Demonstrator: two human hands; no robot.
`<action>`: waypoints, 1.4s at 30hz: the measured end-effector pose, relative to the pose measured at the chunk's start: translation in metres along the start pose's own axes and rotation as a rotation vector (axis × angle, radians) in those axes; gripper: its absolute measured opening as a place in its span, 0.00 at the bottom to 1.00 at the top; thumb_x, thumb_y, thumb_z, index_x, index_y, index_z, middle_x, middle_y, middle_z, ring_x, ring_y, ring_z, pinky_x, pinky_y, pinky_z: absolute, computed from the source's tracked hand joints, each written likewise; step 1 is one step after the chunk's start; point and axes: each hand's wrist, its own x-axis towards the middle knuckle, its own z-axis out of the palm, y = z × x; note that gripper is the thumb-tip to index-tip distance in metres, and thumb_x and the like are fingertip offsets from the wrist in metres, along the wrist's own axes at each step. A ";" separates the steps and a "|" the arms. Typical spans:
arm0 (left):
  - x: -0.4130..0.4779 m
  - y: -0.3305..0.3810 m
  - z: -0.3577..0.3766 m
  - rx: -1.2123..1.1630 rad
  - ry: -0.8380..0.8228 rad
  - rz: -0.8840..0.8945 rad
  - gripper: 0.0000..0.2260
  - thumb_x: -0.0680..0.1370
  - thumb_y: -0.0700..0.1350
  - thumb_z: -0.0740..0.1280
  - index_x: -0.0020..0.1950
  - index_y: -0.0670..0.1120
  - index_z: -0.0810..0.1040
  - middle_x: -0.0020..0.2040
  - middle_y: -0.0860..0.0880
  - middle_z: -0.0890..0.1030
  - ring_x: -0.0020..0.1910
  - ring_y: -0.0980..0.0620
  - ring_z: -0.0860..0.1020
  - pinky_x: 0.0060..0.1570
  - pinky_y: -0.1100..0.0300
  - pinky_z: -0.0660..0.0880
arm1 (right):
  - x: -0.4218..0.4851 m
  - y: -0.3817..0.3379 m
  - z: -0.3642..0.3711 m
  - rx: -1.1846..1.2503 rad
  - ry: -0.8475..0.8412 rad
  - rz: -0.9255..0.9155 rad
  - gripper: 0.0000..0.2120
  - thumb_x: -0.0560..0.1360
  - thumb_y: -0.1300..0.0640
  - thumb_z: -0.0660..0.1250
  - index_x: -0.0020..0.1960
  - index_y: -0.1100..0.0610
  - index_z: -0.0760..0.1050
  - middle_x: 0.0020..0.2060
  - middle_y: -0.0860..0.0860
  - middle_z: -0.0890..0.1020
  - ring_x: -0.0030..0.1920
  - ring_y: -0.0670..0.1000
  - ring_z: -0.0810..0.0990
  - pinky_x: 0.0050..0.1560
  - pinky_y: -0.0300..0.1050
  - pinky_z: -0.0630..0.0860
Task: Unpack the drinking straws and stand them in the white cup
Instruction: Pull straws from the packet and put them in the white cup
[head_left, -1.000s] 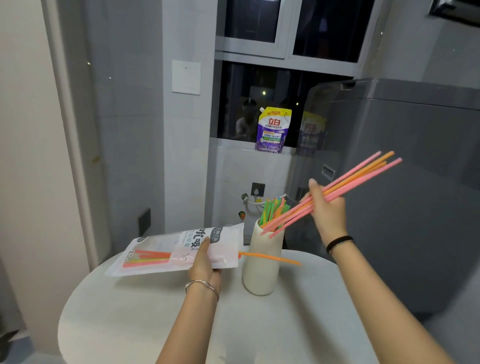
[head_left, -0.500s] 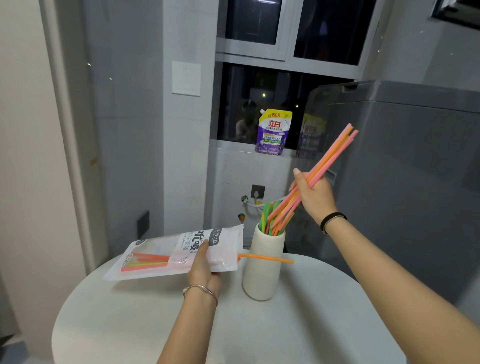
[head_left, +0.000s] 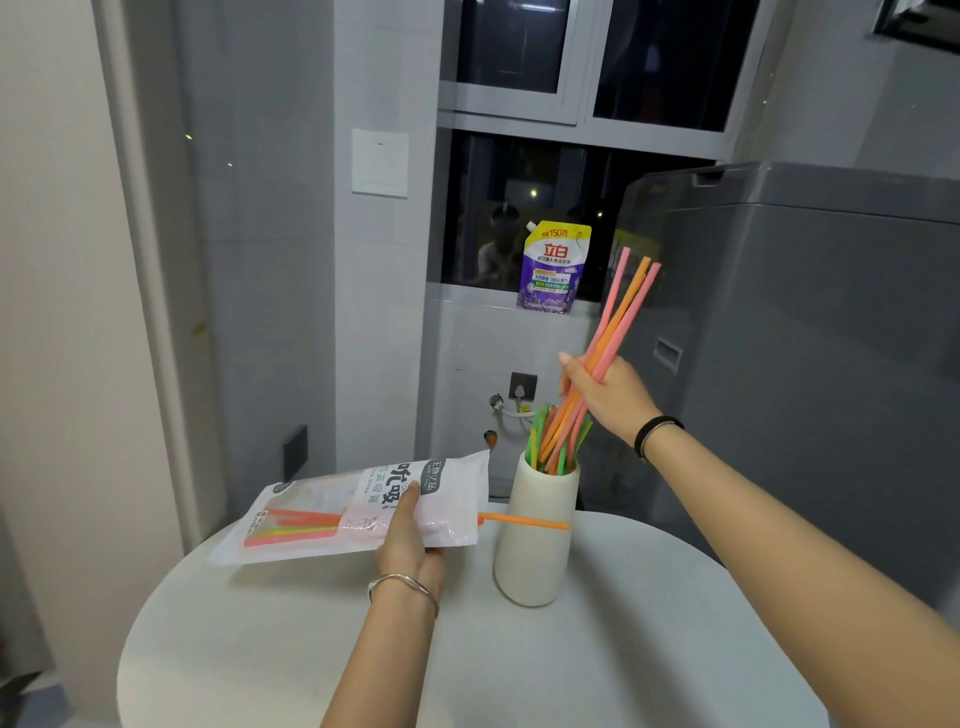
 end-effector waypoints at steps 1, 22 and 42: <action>0.000 0.000 0.000 0.000 0.004 0.002 0.22 0.78 0.39 0.66 0.72 0.45 0.70 0.68 0.44 0.77 0.56 0.46 0.76 0.67 0.39 0.69 | 0.001 -0.001 0.000 0.001 -0.008 0.001 0.23 0.79 0.44 0.55 0.31 0.53 0.75 0.31 0.56 0.79 0.34 0.55 0.80 0.41 0.48 0.79; 0.000 -0.004 0.000 0.021 0.002 0.002 0.22 0.78 0.38 0.66 0.73 0.43 0.69 0.69 0.43 0.76 0.62 0.44 0.76 0.67 0.39 0.69 | -0.004 -0.002 0.003 0.155 -0.081 0.114 0.16 0.79 0.49 0.58 0.50 0.58 0.80 0.46 0.48 0.81 0.44 0.48 0.78 0.50 0.45 0.75; -0.004 -0.002 -0.001 0.017 0.002 -0.001 0.23 0.78 0.38 0.66 0.73 0.44 0.69 0.69 0.44 0.76 0.58 0.46 0.76 0.67 0.40 0.69 | -0.027 -0.004 0.012 -0.431 -0.220 -0.122 0.23 0.79 0.53 0.59 0.73 0.49 0.61 0.75 0.50 0.61 0.68 0.54 0.70 0.65 0.52 0.72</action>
